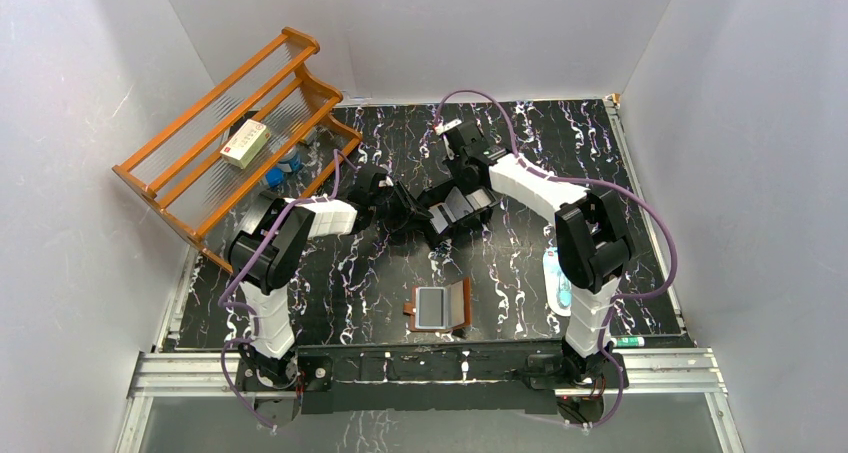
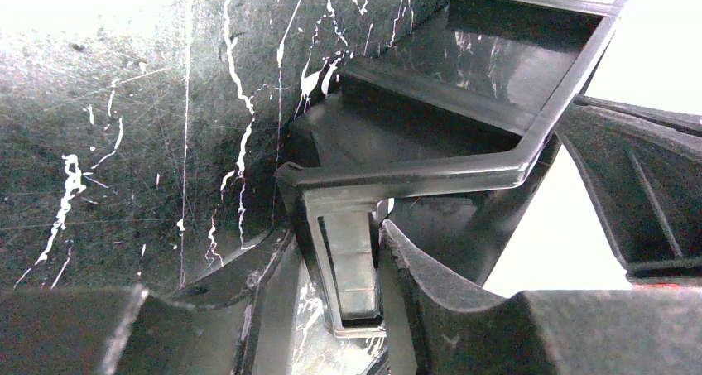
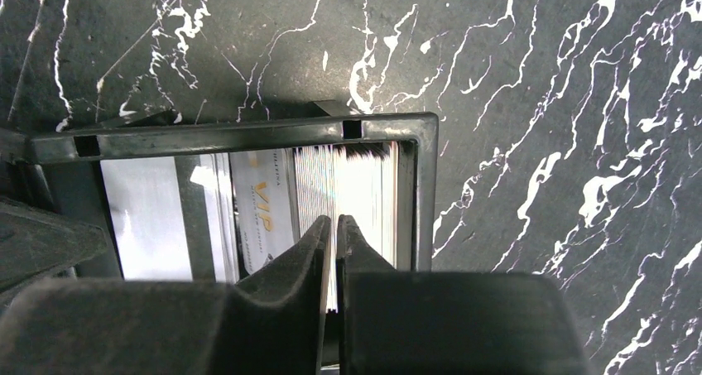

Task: Put the credit cards into the card holder
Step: Pick up the credit card from the storage box.

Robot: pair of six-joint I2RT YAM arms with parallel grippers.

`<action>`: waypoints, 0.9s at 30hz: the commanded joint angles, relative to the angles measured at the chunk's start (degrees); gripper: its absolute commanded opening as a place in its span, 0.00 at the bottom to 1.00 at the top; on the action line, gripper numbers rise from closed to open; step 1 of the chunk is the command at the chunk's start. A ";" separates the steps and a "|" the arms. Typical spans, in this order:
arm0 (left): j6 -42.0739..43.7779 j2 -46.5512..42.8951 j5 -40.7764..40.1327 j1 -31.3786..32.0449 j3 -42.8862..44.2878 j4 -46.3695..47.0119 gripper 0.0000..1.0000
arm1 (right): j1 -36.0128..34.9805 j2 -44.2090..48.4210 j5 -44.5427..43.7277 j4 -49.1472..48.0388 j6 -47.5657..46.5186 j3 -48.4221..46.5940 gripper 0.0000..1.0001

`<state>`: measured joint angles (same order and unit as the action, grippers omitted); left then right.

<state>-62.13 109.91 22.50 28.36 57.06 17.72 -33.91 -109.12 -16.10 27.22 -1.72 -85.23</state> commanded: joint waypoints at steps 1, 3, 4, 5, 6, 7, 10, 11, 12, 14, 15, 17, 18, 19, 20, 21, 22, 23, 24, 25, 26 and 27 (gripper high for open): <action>2.58 -2.39 -0.84 0.12 -0.82 -3.14 0.30 | 0.00 2.27 1.14 -0.82 -0.16 -3.24 0.26; 2.55 -2.23 -0.71 0.10 -0.65 -3.18 0.30 | -0.06 1.70 1.24 -0.81 -0.06 -3.03 0.34; 2.54 -2.24 -0.71 0.07 -0.63 -3.21 0.30 | -0.13 1.52 1.32 -1.04 -0.04 -2.85 0.37; 2.54 -2.20 -0.70 0.11 -0.71 -3.15 0.30 | -0.30 1.30 1.26 -1.32 -0.04 -2.61 0.42; 2.54 -2.24 -0.75 0.12 -0.72 -3.13 0.30 | -0.73 1.09 0.83 -1.74 -0.11 -2.11 0.50; 2.54 -2.13 -0.71 0.12 -0.82 -3.05 0.30 | -1.12 0.84 -0.12 -2.13 -0.25 -1.75 0.57; 2.56 -2.23 -0.70 0.12 -0.89 -2.95 0.29 | -2.16 -0.24 -2.57 -2.87 -0.85 -1.08 0.64; 2.55 -2.20 -0.70 0.14 -0.89 -2.95 0.29 | -2.47 -0.75 -3.78 -2.88 -1.08 -1.08 0.68; 2.54 -2.14 -0.70 0.11 -0.94 -2.95 0.29 | -2.69 -1.12 -5.11 -3.02 -1.35 -1.08 0.70; 2.39 -1.99 -0.72 0.11 -1.05 -2.71 0.29 | -2.94 -1.86 -7.23 -3.37 -2.13 -0.96 0.73; 2.30 -1.98 -0.59 0.12 -1.12 -2.57 0.28 | -3.04 -2.43 -8.03 -3.56 -2.41 -0.83 0.74; 2.20 -1.89 -0.45 0.11 -1.29 -2.34 0.28 | -3.02 -3.32 -8.85 -3.55 -2.67 -0.76 0.75; 2.11 -1.88 -0.44 0.07 -1.37 -2.21 0.28 | -3.08 -3.70 -8.97 -3.42 -2.76 -0.73 0.75; 2.10 -1.93 -0.46 0.07 -1.48 -2.08 0.27 | -3.09 -4.13 -9.03 -3.43 -2.74 -0.65 0.76; 2.03 -1.93 -0.53 0.11 -1.58 -1.95 0.27 | -3.04 -4.51 -9.27 -3.46 -2.70 -0.57 0.76; 2.01 -1.95 -0.53 0.12 -1.68 -1.90 0.26 | -3.13 -4.78 -9.78 -3.41 -2.71 -0.49 0.76; 2.01 -1.91 -0.53 0.12 -1.69 -1.90 0.26 | -3.17 -5.05 -10.42 -3.41 -2.75 -0.47 0.76; 2.01 -1.90 -0.51 0.08 -1.69 -1.89 0.25 | -3.20 -5.27 -11.33 -3.48 -2.75 -0.51 0.75; 2.01 -1.84 -0.57 0.14 -1.75 -1.89 0.25 | -3.30 -5.38 -12.42 -3.49 -2.75 -0.54 0.73; 2.01 -1.84 -0.61 0.10 -1.82 -1.89 0.24 | -3.34 -5.48 -13.65 -3.48 -2.79 -0.63 0.70; 2.03 -1.81 -0.69 0.11 -1.90 -1.96 0.23 | -3.30 -5.41 -14.86 -3.46 -2.85 -0.64 0.66; 2.09 -1.74 -0.75 0.12 -1.94 -1.98 0.23 | -3.27 -5.22 -15.92 -3.49 -2.91 -0.71 0.61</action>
<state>-62.22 109.91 22.61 28.36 56.66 18.50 -37.54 -114.04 -25.82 25.06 -4.10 -85.60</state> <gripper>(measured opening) 0.333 0.678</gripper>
